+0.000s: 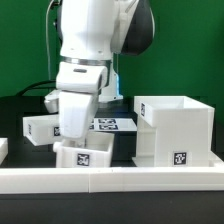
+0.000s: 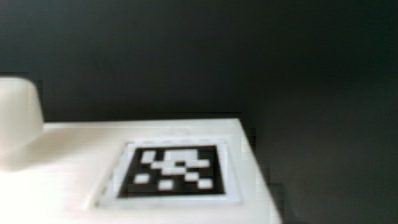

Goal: Assemble drawer

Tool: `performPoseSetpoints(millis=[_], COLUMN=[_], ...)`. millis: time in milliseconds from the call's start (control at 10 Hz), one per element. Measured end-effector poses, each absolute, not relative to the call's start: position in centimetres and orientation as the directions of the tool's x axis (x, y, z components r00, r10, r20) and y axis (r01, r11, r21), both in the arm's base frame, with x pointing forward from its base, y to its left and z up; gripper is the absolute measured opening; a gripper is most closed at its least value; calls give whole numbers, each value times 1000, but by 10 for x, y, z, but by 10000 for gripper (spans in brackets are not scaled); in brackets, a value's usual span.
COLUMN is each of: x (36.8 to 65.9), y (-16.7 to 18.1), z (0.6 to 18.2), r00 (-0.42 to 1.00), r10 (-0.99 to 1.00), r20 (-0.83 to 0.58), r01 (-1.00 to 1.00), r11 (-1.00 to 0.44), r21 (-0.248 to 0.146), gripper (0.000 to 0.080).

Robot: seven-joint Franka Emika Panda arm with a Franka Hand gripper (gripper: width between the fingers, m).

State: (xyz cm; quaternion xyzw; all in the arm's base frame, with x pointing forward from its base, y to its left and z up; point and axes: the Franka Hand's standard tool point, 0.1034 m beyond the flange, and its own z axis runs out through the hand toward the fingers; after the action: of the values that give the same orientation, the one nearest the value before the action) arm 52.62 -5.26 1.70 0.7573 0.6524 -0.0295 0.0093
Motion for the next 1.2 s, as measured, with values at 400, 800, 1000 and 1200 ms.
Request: performPoseSetpoints(millis=[400,800,1000,1200], x=[526,529,530,531], y=[-49,-45,-56,-66], z=[17,18,19,19], r00=[119,101,68,25], r10=[991,993,997,1000], r20=[-65,-62,-45,14], r01=[992,994,997,1000], r11=[-121,-103,-69,-25], r21=[-24,-22,-21,-18], gripper=[41,41,41,41])
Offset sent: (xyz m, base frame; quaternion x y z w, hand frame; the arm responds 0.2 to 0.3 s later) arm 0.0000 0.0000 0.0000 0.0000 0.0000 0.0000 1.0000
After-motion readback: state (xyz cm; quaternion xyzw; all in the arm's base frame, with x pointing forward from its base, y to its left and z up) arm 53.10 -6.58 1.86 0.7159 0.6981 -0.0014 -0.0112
